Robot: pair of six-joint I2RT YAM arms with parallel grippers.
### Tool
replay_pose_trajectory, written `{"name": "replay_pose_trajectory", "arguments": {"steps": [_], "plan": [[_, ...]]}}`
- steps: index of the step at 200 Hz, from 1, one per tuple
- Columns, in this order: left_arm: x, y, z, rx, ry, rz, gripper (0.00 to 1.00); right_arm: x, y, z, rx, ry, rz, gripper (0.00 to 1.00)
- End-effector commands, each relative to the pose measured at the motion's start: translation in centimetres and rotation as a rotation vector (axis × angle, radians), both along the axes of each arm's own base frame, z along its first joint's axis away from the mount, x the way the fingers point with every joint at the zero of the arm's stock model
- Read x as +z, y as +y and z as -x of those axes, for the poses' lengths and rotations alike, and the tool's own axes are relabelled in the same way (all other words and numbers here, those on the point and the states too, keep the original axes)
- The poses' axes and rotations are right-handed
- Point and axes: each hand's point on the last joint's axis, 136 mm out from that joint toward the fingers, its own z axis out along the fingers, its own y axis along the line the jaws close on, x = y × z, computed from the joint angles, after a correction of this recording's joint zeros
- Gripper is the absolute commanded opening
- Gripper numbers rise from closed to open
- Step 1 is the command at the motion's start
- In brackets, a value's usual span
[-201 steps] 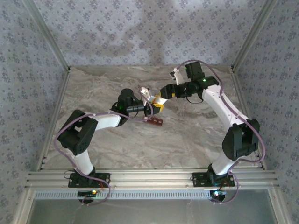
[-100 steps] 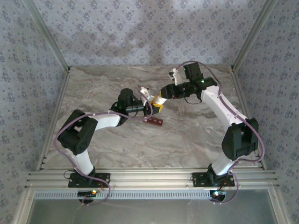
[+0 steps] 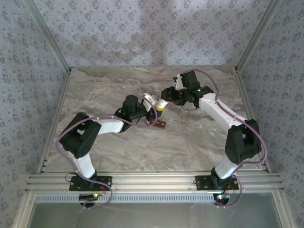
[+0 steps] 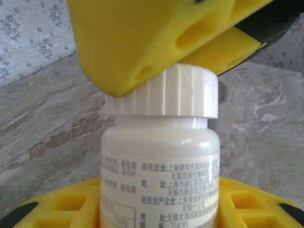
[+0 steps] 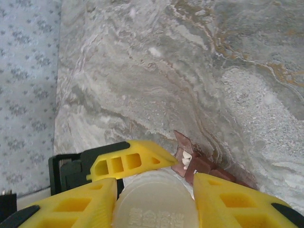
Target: Sort the pills into containers
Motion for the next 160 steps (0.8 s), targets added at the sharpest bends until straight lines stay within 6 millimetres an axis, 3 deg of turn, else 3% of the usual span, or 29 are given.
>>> {"name": "replay_pose_trajectory", "arguments": {"steps": [1,51,103,160], "plan": [[5.9,-0.7,-0.3,0.018,-0.189,0.094,0.00,-0.4,0.8,1.0,-0.079,0.073,-0.019,0.43],[5.4,-0.6,-0.3,0.026,-0.191,0.090,0.00,0.6,1.0,0.7,-0.076,0.067,-0.046,0.44],[5.1,-0.3,-0.4,0.020,-0.176,0.091,0.00,3.9,-0.4,-0.1,-0.088,0.039,-0.091,0.49],[4.8,0.1,-0.4,0.010,-0.156,0.103,0.00,6.7,-3.2,-1.1,-0.120,-0.030,-0.109,0.77]]}}
